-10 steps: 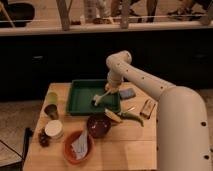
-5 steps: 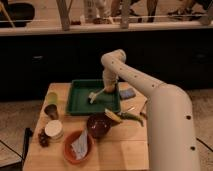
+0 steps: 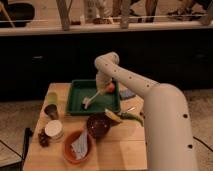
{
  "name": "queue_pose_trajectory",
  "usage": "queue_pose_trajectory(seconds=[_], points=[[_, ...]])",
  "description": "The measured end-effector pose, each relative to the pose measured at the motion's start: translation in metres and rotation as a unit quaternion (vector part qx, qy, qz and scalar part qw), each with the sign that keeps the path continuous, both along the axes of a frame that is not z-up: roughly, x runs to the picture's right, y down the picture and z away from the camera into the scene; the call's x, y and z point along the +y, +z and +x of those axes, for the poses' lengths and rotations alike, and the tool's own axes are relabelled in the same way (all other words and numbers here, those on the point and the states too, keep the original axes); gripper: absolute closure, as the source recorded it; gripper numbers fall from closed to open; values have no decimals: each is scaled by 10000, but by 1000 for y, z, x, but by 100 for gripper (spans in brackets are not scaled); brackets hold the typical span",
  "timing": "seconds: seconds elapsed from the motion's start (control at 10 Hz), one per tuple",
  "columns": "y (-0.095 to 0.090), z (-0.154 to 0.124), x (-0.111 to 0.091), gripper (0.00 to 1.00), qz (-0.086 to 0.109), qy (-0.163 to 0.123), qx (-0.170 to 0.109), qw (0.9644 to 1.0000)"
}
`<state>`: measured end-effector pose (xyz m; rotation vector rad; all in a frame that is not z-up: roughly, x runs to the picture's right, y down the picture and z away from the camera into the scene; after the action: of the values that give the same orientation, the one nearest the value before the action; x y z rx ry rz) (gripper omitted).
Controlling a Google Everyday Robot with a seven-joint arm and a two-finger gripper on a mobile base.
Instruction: Wipe tray with brush
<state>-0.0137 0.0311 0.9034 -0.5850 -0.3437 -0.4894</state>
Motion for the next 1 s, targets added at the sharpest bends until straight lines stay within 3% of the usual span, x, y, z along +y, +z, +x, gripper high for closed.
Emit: queue_pose_trajectory(seconds=[0.2, 0.5, 1.0], points=[[-7, 20, 4, 97, 34, 84, 32, 10000], [-14, 64, -2, 97, 254, 487, 275, 9981], [4, 60, -23, 97, 556, 904, 348, 9937]])
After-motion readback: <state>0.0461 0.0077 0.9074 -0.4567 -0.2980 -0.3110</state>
